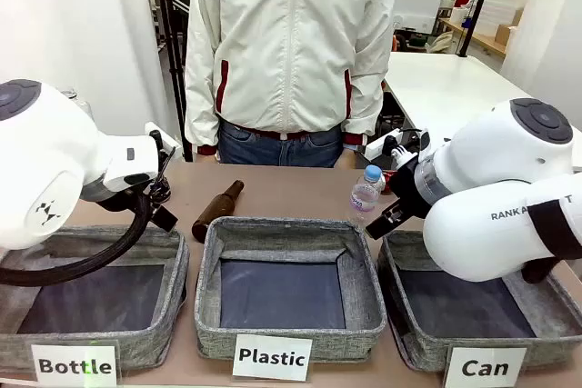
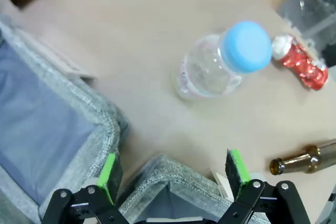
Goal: Sort the can waste into the basket.
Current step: Pick up the can waste from the table and place it in the right Fabric basket.
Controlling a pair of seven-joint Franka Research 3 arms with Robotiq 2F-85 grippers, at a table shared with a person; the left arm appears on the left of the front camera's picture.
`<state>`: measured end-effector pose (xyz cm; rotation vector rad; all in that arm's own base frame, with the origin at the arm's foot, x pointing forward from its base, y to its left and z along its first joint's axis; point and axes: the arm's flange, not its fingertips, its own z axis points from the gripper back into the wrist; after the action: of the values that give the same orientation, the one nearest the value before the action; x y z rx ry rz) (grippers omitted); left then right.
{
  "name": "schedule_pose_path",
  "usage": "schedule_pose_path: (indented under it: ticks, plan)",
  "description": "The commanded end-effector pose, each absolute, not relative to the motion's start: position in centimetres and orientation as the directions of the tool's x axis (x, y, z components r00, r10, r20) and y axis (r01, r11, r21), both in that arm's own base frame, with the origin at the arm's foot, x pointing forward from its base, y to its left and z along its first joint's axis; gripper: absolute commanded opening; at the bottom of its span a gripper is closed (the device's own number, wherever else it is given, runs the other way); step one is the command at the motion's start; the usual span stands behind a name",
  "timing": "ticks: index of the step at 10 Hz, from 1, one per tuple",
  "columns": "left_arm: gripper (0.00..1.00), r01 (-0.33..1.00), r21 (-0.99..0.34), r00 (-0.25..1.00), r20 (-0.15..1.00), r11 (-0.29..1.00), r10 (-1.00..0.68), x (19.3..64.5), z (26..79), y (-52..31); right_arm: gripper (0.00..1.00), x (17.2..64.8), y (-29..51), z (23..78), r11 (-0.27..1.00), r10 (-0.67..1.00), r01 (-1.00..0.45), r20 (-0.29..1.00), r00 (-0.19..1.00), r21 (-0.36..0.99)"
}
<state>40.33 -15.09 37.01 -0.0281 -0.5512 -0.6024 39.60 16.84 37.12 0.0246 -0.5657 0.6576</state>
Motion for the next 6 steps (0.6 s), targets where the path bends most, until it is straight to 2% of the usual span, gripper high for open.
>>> schedule_pose_path:
  ticks: [1, 6]
  plan:
    - [1.00, 0.545, 0.132, 0.685, 0.500, 0.828, -0.530, 40.33, 37.02, -15.10, 1.00, 39.60, 16.84, 37.13, 0.797, 0.572, -0.585, 0.505, 0.647, -0.153]
    - [1.00, 0.545, 0.132, 0.685, 0.500, 0.828, -0.530, 40.33, 37.02, -15.10, 1.00, 39.60, 16.84, 37.13, 0.797, 0.572, -0.585, 0.505, 0.647, -0.153]
